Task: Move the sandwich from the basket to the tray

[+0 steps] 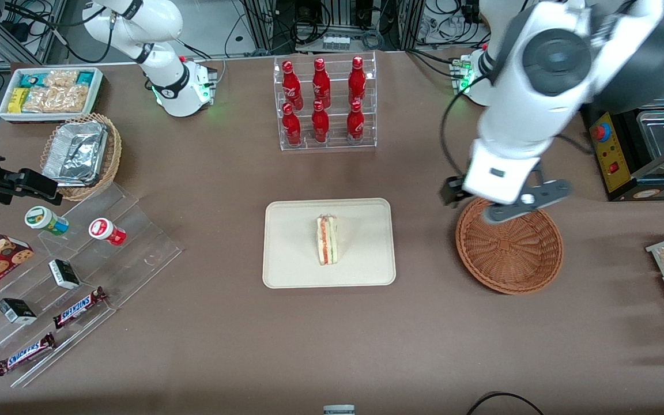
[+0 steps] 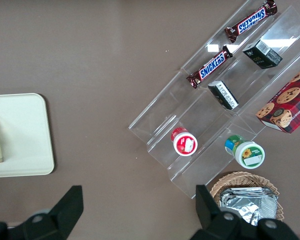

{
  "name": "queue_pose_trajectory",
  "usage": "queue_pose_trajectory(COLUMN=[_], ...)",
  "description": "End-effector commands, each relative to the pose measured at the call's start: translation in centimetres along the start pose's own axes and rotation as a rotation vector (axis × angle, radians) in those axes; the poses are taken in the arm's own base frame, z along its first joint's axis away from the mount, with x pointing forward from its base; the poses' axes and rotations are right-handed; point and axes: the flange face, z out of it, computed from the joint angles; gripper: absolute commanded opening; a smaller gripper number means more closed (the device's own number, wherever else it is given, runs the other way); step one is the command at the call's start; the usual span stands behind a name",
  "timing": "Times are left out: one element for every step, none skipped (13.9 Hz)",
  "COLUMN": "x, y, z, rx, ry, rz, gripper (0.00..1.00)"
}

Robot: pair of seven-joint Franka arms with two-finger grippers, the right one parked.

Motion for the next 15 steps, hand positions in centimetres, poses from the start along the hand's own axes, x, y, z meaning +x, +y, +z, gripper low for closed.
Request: queue_pose_trajectory(x=[0.5,0.9,1.6,1.7,1.8,2.2,1.9,1.5,1.2,1.2,0.8,0.4,0.1,-0.1,-0.2], y=[-6.4,-8.4,-10.3,-12.0,-13.6,-16.3,-18.2,-19.8,-21.7,-23.5,-24.2,-24.9,-25.3,-25.3,-25.5], z=[-2.3,-2.8,-2.9,-3.2,-3.5,-3.5,-3.5,-3.2,-2.4,-1.8,-1.2,-0.7,-0.1,0.3,0.6], rx=[-0.019,-0.019,-0.016,-0.011,-0.013,-0.037,-0.082,-0.089,-0.092,-0.098,-0.103,-0.106,-0.100,-0.098,-0.097], ry=[-0.048,-0.064,-0.077,-0.092,-0.098,-0.112,-0.130,-0.135,-0.145,-0.141,-0.135,-0.129,-0.126,-0.135,-0.143], rz=[0.036,0.066,0.089,0.114,0.127,0.115,0.131,0.173,0.209,0.213,0.218,0.217,0.214,0.215,0.213], gripper=[0.99,0.99,0.99,0.99,0.99,0.99,0.99,0.99,0.99,0.99,0.99,0.99,0.99,0.99,0.99])
